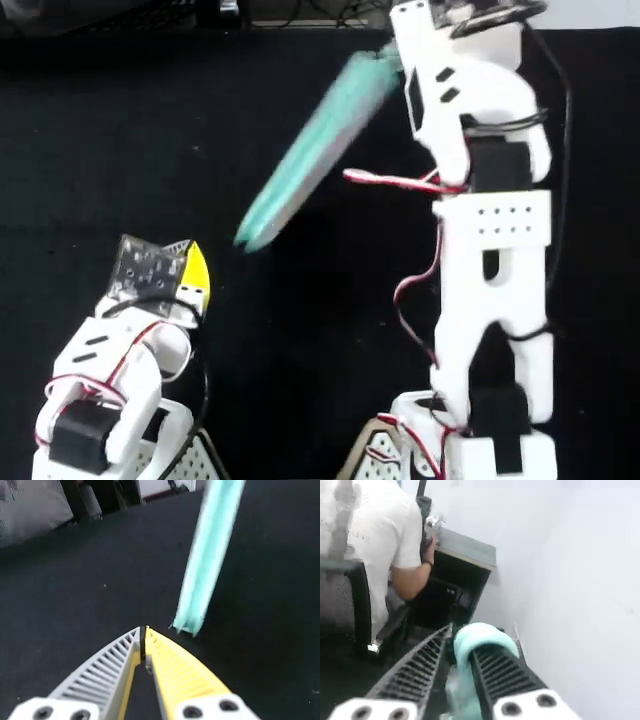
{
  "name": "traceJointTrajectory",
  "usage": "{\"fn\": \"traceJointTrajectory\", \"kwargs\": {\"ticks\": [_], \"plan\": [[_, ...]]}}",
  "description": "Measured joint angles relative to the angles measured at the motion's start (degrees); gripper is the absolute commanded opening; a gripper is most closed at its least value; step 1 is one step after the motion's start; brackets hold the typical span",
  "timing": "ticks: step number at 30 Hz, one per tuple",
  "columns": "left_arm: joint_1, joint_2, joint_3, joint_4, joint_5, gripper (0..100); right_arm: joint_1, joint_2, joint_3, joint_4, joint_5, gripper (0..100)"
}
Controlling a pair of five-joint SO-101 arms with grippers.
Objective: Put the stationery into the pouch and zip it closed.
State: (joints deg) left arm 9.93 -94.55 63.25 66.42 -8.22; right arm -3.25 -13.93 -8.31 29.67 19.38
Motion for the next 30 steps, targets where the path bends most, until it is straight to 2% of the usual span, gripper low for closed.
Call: {"fn": "traceJointTrajectory", "kwargs": {"ticks": [6, 11, 15, 20, 24, 30], "plan": [[-0.4, 0.0, 0.1, 0.0, 0.0, 4, -5.2, 0.2, -4.3, 12.2, 0.2, 1.2], [-0.4, 0.0, 0.2, 0.0, 0.0, 14, -11.5, -0.5, -9.4, 18.7, 0.2, 1.2], [-0.4, 0.0, 0.5, 0.0, 0.0, 16, -15.9, -1.1, -14.9, 22.9, 0.3, 1.2], [-0.4, 0.0, 0.4, -1.1, -0.1, 16, -22.2, -1.1, -21.8, 27.3, 6.1, 1.2], [-0.4, 0.0, -2.3, -2.5, -0.2, 22, -29.7, -1.2, -26.6, 31.5, 9.3, 1.2], [-0.4, 0.0, -7.8, -0.5, -0.2, 23, -41.6, -1.3, -31.0, 37.5, 9.8, 1.2]]}}
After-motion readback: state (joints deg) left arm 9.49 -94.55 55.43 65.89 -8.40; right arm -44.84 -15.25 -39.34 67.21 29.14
